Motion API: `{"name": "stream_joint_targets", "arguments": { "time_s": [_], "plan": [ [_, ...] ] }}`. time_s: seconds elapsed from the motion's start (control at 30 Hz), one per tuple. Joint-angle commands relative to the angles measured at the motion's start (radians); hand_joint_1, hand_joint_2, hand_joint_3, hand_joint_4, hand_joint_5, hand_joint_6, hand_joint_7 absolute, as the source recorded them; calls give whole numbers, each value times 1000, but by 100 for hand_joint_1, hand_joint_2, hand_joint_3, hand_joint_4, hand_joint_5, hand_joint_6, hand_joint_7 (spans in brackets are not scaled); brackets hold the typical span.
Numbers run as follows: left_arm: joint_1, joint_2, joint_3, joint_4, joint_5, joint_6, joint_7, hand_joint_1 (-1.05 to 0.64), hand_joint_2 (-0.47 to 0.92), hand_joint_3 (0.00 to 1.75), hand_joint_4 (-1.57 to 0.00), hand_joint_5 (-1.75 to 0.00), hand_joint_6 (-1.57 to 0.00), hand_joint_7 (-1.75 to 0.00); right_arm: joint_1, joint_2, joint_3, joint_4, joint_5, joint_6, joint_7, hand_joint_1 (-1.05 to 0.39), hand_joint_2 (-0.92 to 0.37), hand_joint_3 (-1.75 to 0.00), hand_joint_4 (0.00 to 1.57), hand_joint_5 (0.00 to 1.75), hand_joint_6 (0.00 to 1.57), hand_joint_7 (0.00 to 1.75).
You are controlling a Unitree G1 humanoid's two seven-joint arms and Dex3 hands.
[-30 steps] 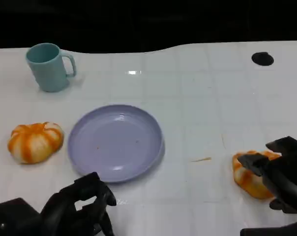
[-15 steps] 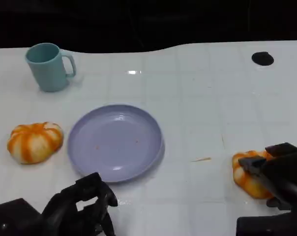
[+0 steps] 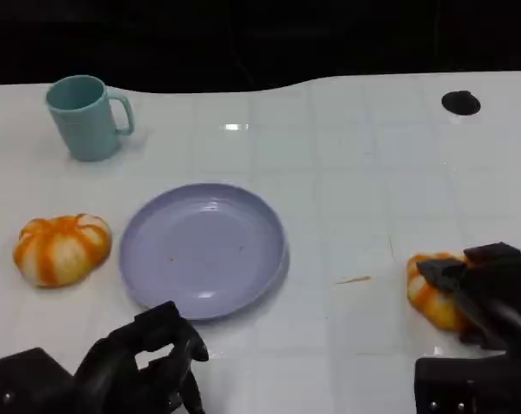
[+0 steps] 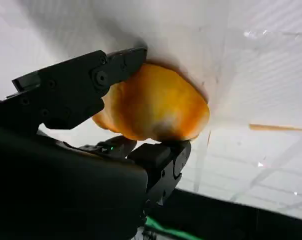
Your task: Grasp the bread from the table and place it into the plate.
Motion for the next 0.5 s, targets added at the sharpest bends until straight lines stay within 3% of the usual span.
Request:
{"name": "stream_joint_targets", "arguments": {
  "time_s": [0.03,0.07,0.1,0.13,0.17,0.2,0.23,0.27,0.33,0.5],
  "plan": [
    [6,9,5,-16,2,-1,5,-73,92,60,-81,-175,-65,-158,-59,-14,10,137,37,-74,-173,-18,-87,-1,106,56,113,5],
    [5,9,5,-15,3,-3,4,-73,92,60,-81,-175,-65,-157,-71,-10,10,171,55,-102,-207,-17,-89,-1,104,70,118,4],
    [5,9,5,-14,4,-2,5,-73,92,60,-81,-175,-65,-157,-81,-9,12,198,67,-123,-236,-14,-89,-1,97,124,131,8],
    [5,9,4,-15,5,-3,5,-73,92,60,-81,-175,-65,-157,-91,-10,20,222,66,-132,-261,-13,-90,-1,93,148,135,10],
    [5,9,4,-16,6,-3,6,-73,92,60,-81,-175,-65,-157,-99,-11,26,241,65,-138,-282,-14,-89,-1,91,161,136,21],
    [4,10,4,-16,8,-3,6,-73,92,60,-81,-175,-65,-157,-105,-11,32,260,66,-145,-305,-15,-88,-2,91,169,112,83],
    [4,10,3,-16,10,-4,6,-73,92,60,-81,-175,-65,-157,-111,-11,37,277,67,-148,-323,-14,-87,-3,91,172,98,118],
    [4,10,3,-16,10,-6,6,-73,92,60,-81,-175,-65,-157,-116,-11,41,291,70,-154,-338,-14,-87,-4,91,173,91,137],
    [4,10,4,-15,10,-10,4,-73,92,61,-81,-175,-65,-158,-124,-13,50,312,74,-164,-368,-13,-87,-5,90,174,83,156],
    [6,11,6,-12,8,-11,1,-73,92,60,-80,-175,-65,-158,-141,-14,63,352,83,-194,-453,-13,-84,-6,91,175,79,163]
  ]
}}
